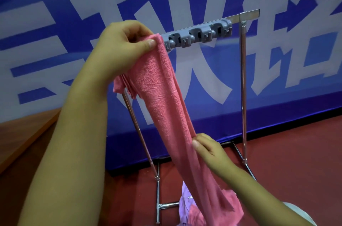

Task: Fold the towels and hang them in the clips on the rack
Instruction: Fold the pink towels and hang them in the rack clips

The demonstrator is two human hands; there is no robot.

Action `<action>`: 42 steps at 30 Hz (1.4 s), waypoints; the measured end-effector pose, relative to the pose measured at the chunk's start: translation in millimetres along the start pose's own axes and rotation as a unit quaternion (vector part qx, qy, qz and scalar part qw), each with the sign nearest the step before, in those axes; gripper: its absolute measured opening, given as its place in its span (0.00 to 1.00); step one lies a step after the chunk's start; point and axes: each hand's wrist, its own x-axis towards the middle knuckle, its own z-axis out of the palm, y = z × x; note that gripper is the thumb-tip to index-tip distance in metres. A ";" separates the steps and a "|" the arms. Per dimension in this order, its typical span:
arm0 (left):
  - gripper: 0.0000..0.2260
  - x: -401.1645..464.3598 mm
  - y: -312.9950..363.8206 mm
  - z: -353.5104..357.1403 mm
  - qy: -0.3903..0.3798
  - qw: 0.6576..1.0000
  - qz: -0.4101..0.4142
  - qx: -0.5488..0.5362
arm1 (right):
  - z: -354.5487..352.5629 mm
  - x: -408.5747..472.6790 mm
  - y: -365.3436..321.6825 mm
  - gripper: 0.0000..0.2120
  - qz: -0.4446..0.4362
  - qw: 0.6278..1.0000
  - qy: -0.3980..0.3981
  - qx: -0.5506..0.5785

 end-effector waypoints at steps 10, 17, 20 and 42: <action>0.02 3.6 -3.7 -7.3 -0.002 1.000 -0.001 -0.001 | -14.8 6.8 7.3 0.16 0.065 0.997 -0.032 -0.030; 0.02 3.6 -9.7 -8.0 -0.011 1.000 -0.009 0.006 | -23.2 10.6 7.8 0.09 0.134 0.982 -0.093 0.098; 0.01 4.4 -10.6 -7.5 -0.020 1.000 -0.013 0.005 | -25.7 11.7 6.2 0.11 0.167 0.969 -0.133 0.126; 0.09 -57.0 -206.0 92.8 -0.053 0.906 -0.419 -0.018 | -54.7 27.8 -37.5 0.23 0.258 0.789 -0.325 0.452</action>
